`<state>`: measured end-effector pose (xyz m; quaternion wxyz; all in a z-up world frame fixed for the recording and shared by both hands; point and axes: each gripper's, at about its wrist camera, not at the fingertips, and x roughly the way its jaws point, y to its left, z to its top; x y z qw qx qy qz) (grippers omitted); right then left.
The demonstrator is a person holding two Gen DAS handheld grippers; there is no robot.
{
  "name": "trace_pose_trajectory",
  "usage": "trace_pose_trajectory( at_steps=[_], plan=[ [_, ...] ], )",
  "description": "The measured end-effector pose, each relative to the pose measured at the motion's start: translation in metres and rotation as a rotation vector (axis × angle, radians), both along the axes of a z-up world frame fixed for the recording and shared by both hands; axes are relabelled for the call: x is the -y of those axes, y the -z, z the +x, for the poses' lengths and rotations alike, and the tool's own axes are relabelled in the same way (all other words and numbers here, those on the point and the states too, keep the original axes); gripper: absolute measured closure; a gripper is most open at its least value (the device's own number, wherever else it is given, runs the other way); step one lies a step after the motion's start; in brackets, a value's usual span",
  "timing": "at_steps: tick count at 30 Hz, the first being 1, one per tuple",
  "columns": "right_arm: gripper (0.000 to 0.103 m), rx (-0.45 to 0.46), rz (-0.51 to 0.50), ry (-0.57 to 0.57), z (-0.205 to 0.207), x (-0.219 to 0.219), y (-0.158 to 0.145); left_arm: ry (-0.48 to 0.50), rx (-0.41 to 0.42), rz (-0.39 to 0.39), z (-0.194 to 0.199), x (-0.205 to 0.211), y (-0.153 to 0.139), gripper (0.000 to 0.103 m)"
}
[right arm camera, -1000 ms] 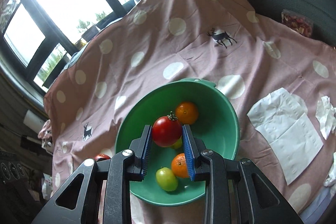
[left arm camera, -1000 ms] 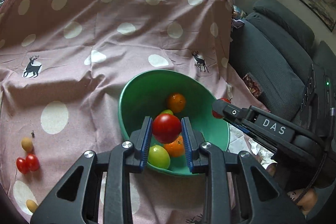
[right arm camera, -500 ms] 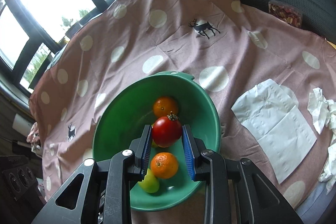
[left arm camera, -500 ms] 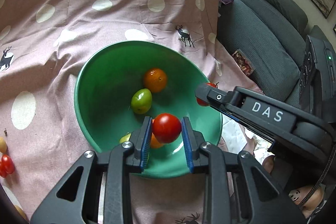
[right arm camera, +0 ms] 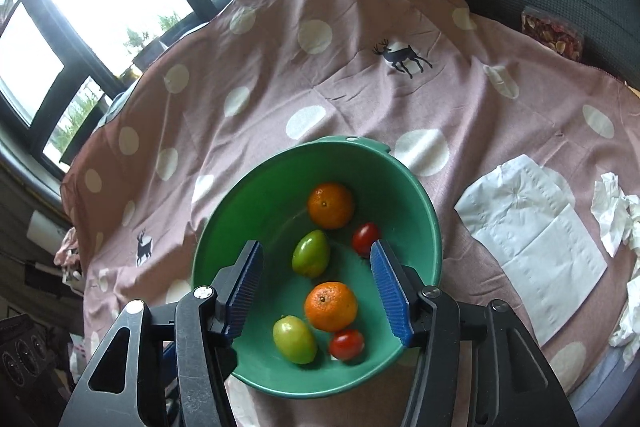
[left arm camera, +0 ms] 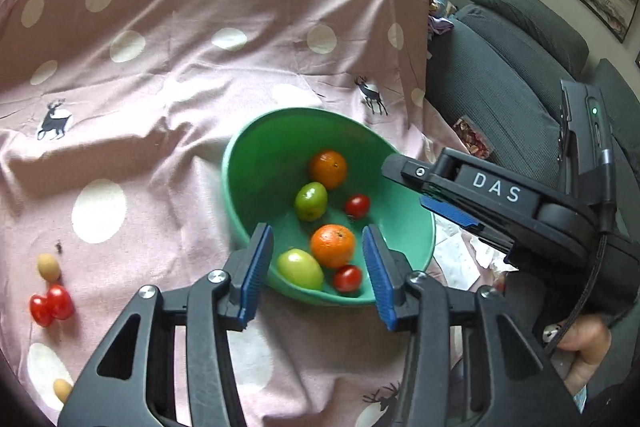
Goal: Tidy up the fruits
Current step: 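Move the right gripper back and close on another cherry tomato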
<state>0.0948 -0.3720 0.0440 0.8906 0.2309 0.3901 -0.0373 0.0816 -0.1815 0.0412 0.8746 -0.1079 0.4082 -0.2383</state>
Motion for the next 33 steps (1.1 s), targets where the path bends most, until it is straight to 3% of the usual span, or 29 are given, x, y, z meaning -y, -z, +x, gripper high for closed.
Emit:
trace_pose_trajectory(
  at_steps=[7,16,19,21,23,26,33],
  plan=[
    [0.043,0.023,-0.042,-0.080,0.003,-0.037,-0.007,-0.239,0.020,0.077,-0.018,-0.083,-0.007,0.050],
    [0.043,0.035,-0.107,-0.296,0.011,-0.114,-0.004,-0.514,-0.059,0.134,-0.030,-0.188,0.027,0.049],
    [0.043,0.016,-0.088,-0.400,0.015,-0.142,0.006,-0.530,-0.110,0.099,-0.026,-0.210,0.041,0.050],
    [0.043,-0.006,-0.062,-0.457,0.018,-0.158,0.014,-0.503,-0.174,0.020,-0.021,-0.226,0.053,0.051],
    [0.043,-0.034,-0.036,-0.507,0.018,-0.174,0.022,-0.550,-0.210,-0.019,-0.023,-0.239,0.057,0.051],
    [0.044,-0.074,-0.018,-0.594,0.018,-0.199,0.036,-0.588,-0.182,0.017,-0.027,-0.243,0.053,0.051],
    [0.066,-0.175,-0.003,-0.670,0.021,-0.235,0.067,-0.546,-0.206,0.030,-0.023,-0.238,0.059,0.051]
  ],
)
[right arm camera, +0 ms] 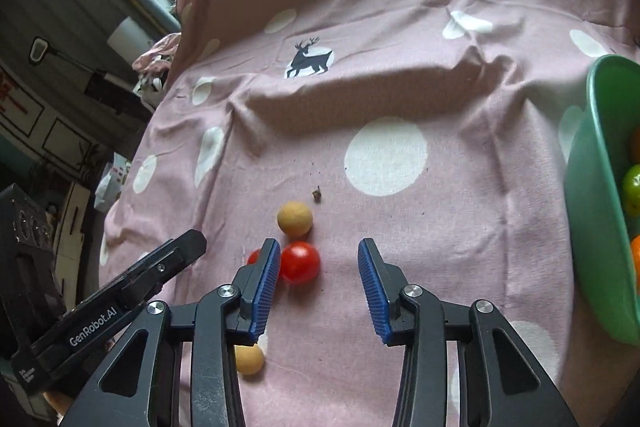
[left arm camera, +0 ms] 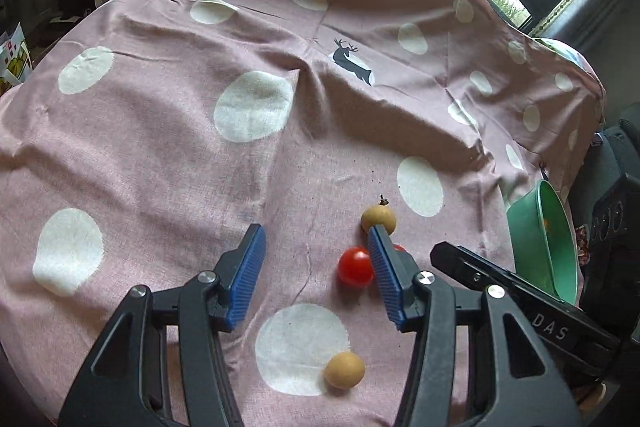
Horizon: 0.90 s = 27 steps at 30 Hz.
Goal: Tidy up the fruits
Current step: 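Move the right gripper back and close on another cherry tomato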
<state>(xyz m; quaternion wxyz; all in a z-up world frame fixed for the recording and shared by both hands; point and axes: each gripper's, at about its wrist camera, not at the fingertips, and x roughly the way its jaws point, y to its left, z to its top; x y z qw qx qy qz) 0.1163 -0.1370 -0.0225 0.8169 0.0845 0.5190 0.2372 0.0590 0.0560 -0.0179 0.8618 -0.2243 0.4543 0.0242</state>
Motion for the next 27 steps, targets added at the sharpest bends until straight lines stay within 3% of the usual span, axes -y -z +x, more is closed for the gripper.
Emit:
trace_pose_trajectory(
  at_steps=[3,7,18,27],
  plan=[
    [0.072,-0.046,0.029,-0.023,0.003,-0.006,0.010,-0.005,-0.007,0.002,0.000,-0.001,0.001,0.051],
    [0.072,-0.069,0.031,-0.023,0.005,-0.010,0.017,-0.004,-0.015,-0.012,0.001,-0.002,0.003,0.051],
    [0.073,-0.074,-0.018,-0.034,0.009,-0.024,0.028,0.018,-0.065,-0.008,0.005,0.002,0.011,0.052],
    [0.074,-0.077,-0.010,0.037,0.012,0.001,0.022,0.079,-0.074,-0.004,0.012,0.023,0.018,0.052]
  ],
)
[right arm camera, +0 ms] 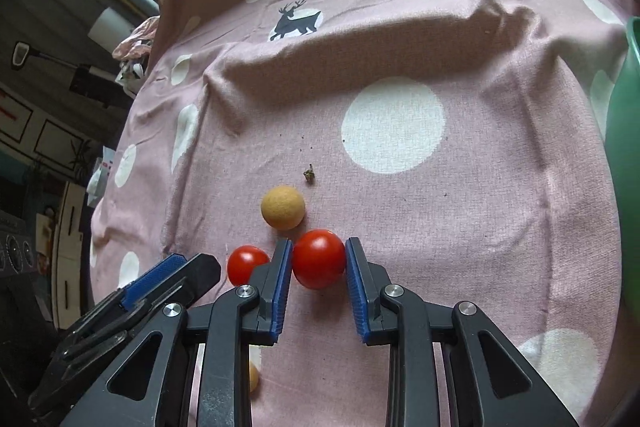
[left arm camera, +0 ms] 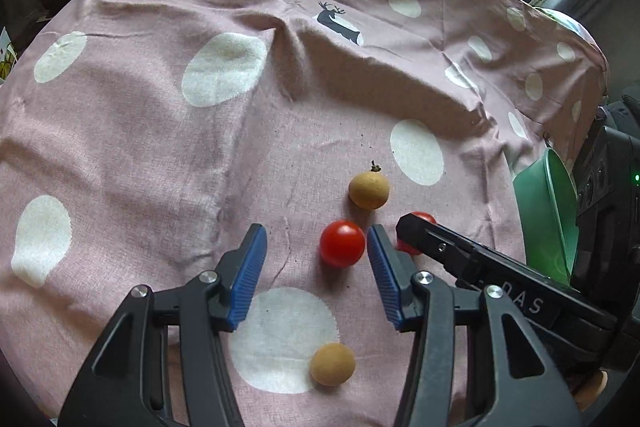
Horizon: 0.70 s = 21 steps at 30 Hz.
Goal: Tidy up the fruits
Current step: 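Move the right gripper back and close on another cherry tomato, then carry the cherry tomato with the right gripper over the bowl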
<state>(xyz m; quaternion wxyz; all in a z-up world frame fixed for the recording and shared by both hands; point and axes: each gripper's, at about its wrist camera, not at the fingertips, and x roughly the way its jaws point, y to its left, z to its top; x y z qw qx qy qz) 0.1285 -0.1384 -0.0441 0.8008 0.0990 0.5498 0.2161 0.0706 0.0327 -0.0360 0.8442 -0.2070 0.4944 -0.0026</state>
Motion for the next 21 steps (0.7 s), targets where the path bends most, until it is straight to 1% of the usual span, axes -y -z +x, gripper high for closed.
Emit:
trace_pose_trajectory(
  at_steps=[4,6,8,10,13,16,19,21],
  plan=[
    [0.074,0.018,0.015,0.039,0.000,0.014,-0.007,0.034,-0.013,0.033,0.005,0.015,0.008,0.054],
    [0.074,0.023,0.025,0.048,0.001,0.018,-0.010,0.045,-0.027,0.046,0.007,0.020,0.013,0.060],
    [0.074,0.026,0.031,0.058,0.001,0.021,-0.012,0.049,-0.028,0.076,0.009,0.023,0.016,0.072],
    [0.074,0.030,0.030,0.065,0.000,0.024,-0.013,0.026,-0.021,0.103,0.011,0.023,0.016,0.077],
    [0.074,0.032,0.044,0.073,0.000,0.028,-0.016,0.015,-0.018,0.099,0.011,0.021,0.016,0.076],
    [0.074,0.045,0.053,0.087,-0.001,0.033,-0.022,0.005,-0.013,0.114,0.008,0.022,0.013,0.076],
    [0.074,0.065,0.062,0.105,-0.004,0.040,-0.029,0.000,0.023,0.117,0.002,0.025,0.002,0.076],
    [0.074,0.083,0.075,0.116,-0.007,0.047,-0.036,0.002,0.065,0.131,-0.004,0.029,-0.009,0.076]
  ],
)
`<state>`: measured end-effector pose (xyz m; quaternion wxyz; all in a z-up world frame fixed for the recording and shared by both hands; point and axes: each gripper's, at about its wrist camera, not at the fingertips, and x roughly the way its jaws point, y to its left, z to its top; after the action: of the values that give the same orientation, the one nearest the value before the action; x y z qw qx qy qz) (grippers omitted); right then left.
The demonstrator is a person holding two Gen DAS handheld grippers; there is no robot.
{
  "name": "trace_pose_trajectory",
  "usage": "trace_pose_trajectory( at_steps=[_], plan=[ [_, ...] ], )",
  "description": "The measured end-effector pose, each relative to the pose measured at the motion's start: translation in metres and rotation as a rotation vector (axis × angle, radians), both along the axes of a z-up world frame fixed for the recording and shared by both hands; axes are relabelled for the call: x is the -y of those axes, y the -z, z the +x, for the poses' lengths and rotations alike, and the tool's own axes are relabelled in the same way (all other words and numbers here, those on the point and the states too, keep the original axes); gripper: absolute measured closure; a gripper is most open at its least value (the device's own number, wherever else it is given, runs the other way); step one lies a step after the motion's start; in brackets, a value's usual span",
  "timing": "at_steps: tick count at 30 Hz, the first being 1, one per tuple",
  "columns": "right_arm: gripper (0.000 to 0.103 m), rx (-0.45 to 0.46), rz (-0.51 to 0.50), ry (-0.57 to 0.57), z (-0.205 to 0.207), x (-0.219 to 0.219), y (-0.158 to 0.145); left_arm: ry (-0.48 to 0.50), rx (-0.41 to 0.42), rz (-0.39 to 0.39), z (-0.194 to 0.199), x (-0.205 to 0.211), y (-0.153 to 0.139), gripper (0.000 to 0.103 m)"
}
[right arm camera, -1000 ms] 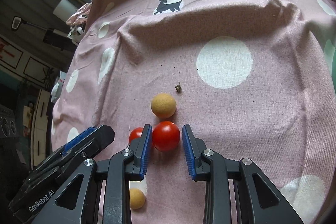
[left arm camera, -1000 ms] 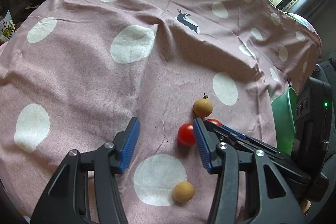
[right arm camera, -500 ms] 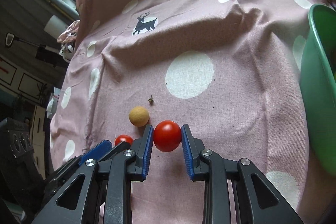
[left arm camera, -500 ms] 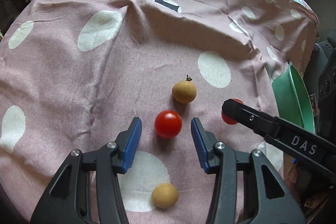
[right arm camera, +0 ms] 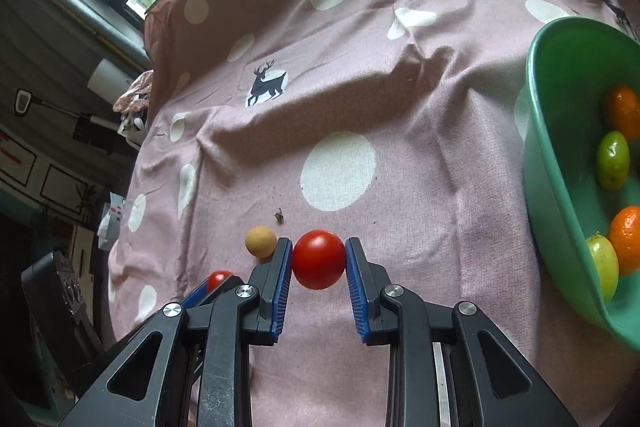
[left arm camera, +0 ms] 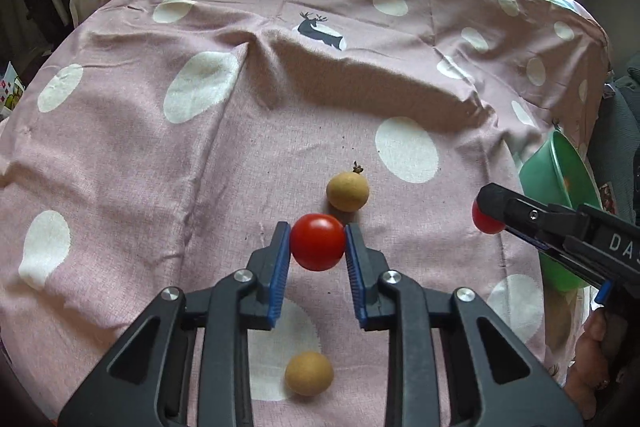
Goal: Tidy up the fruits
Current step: 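Carry the cherry tomato with the right gripper over the bowl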
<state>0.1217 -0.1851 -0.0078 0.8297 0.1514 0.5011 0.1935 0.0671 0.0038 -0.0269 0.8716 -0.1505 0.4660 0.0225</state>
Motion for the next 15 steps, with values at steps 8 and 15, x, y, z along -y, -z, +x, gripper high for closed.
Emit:
trace_pose_trajectory(
  at_steps=[8,15],
  plan=[
    [0.074,0.115,0.048,0.092,-0.011,0.045,-0.039,0.064,0.188,0.069,-0.018,0.041,-0.052,0.076],
    [0.074,0.194,0.045,0.234,-0.016,0.098,-0.060,0.201,0.263,0.031,-0.008,0.103,-0.080,0.076]
  ],
)
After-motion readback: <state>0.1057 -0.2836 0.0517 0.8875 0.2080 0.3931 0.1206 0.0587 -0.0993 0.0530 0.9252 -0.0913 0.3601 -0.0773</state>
